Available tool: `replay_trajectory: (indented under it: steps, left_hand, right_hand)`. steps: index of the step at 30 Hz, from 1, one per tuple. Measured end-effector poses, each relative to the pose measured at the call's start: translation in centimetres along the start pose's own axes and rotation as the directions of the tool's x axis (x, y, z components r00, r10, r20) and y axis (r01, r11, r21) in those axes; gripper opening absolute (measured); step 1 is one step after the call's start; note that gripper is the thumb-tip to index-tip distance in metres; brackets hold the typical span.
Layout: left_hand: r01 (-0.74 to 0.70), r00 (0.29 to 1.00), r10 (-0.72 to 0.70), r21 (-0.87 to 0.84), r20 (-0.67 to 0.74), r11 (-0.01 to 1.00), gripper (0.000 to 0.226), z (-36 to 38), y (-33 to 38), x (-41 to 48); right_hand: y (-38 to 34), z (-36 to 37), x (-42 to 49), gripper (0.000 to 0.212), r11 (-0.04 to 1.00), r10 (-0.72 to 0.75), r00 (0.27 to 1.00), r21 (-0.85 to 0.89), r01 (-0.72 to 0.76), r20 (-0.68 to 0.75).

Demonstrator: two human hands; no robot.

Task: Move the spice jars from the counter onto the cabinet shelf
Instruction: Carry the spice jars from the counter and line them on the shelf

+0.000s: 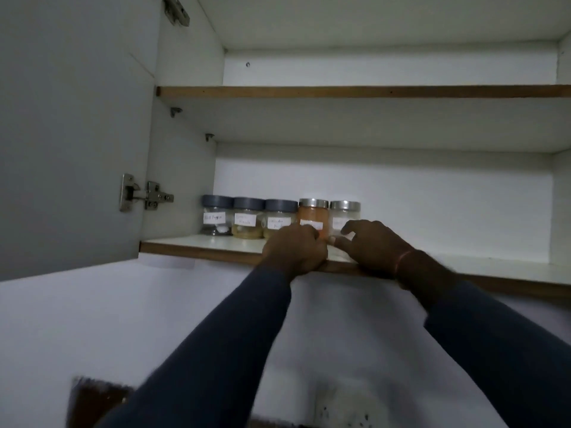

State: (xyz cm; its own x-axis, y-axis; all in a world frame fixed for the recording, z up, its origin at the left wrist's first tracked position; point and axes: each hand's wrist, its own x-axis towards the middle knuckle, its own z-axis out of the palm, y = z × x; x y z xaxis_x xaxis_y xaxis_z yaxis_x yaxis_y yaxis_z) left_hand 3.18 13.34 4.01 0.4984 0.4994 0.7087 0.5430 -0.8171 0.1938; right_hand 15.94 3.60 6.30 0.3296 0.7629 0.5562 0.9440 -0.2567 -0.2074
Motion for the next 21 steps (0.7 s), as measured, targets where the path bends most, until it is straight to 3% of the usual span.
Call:
replay_trajectory:
  steps: [2, 4, 6, 7, 9, 11, 13, 14, 17, 19, 21]
  left_hand:
    - [-0.046, 0.996, 0.048, 0.032, -0.076, 0.998, 0.04, -0.1, 0.7, -1.0]
    - [-0.214, 0.95, 0.214, 0.023, -0.228, 0.976, 0.034, 0.4, 1.6, -3.2]
    - [-0.387, 0.88, 0.354, -0.044, -0.317, 0.921, 0.024, 2.5, 3.1, -8.0]
    - [-0.441, 0.872, 0.389, -0.132, -0.296, 0.888, 0.021, 4.1, 3.9, -11.6]
    - [-0.423, 0.906, 0.397, -0.355, -0.148, 0.833, 0.022, 8.1, 5.0, -19.5]
    - [-0.221, 0.92, 0.356, -0.534, 0.163, 0.816, 0.03, 13.3, 5.7, -28.6]
    - [0.058, 0.788, 0.307, -0.562, 0.533, 0.825, 0.041, 17.8, 6.8, -38.9]
    - [0.177, 0.708, 0.274, -0.539, 0.651, 0.823, 0.043, 18.9, 6.8, -42.1]
    - [0.31, 0.533, 0.263, -0.475, 0.804, 0.823, 0.038, 20.9, 8.1, -51.4]
    - [0.325, 0.483, 0.259, -0.446, 0.836, 0.834, 0.049, 21.5, 8.2, -54.0]
    - [0.349, 0.43, 0.251, -0.416, 0.867, 0.84, 0.068, 22.6, 8.2, -56.3]
  right_hand:
    - [0.1, 0.4, -5.7, 0.038, 0.993, -0.108, 0.992, -0.063, 0.104, -0.059]
    - [1.4, 2.0, -11.5, 0.045, 0.96, -0.24, 0.944, -0.201, 0.196, -0.227]
    - [3.5, 5.0, -18.0, 0.056, 0.976, -0.214, 0.934, -0.096, 0.195, -0.285]
    - [4.6, 6.7, -21.7, 0.061, 0.989, -0.137, 0.962, 0.021, 0.146, -0.237]
    - [7.0, 11.5, -28.3, 0.071, 0.973, 0.079, 0.997, 0.218, -0.073, -0.019]
    - [8.9, 16.0, -35.7, 0.075, 0.915, 0.245, 0.945, 0.269, -0.3, 0.218]
    - [10.3, 19.8, -43.9, 0.056, 0.829, 0.374, 0.791, 0.208, -0.519, 0.485]
    - [10.3, 20.9, -46.0, 0.045, 0.818, 0.373, 0.76, 0.198, -0.541, 0.533]
    - [9.7, 23.2, -52.7, 0.045, 0.795, 0.371, 0.688, 0.169, -0.582, 0.624]
    - [9.0, 24.0, -54.6, 0.067, 0.807, 0.357, 0.676, 0.152, -0.571, 0.644]
    - [8.7, 24.9, -56.1, 0.069, 0.843, 0.351, 0.68, 0.1, -0.529, 0.644]
